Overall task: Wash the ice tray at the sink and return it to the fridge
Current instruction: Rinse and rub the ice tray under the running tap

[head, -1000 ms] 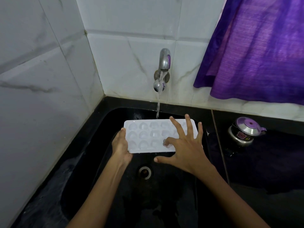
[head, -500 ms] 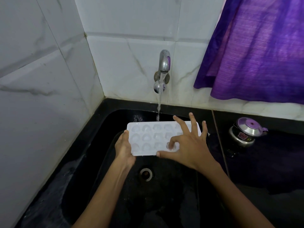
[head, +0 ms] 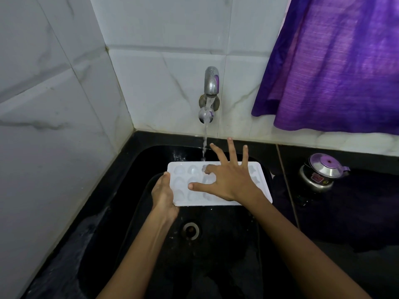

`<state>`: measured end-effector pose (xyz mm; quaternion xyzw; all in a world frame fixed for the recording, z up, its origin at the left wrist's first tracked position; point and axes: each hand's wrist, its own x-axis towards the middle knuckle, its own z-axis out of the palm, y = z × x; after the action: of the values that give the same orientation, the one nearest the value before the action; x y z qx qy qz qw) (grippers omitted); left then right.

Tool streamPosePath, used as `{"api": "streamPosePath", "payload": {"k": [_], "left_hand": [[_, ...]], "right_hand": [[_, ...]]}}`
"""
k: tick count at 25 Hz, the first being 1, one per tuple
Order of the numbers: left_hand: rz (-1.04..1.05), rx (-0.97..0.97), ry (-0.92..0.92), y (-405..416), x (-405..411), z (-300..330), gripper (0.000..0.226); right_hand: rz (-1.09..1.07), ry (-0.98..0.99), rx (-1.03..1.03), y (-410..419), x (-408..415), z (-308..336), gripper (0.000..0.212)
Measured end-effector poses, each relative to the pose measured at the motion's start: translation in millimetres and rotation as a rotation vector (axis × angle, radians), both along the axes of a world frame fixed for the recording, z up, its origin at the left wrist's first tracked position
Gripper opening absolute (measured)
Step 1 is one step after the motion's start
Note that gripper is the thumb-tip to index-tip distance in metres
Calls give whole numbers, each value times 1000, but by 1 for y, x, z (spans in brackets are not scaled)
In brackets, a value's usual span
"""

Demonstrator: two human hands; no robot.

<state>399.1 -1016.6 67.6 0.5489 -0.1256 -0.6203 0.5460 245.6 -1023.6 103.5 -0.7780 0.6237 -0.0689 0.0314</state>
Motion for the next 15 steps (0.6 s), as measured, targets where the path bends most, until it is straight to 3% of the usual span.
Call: {"api": "streamPosePath", "payload": {"k": [15], "left_hand": [[-6,-6,3,1,-1,0,26]], "right_hand": [[-9,66,57,-4,4,5,75]]}}
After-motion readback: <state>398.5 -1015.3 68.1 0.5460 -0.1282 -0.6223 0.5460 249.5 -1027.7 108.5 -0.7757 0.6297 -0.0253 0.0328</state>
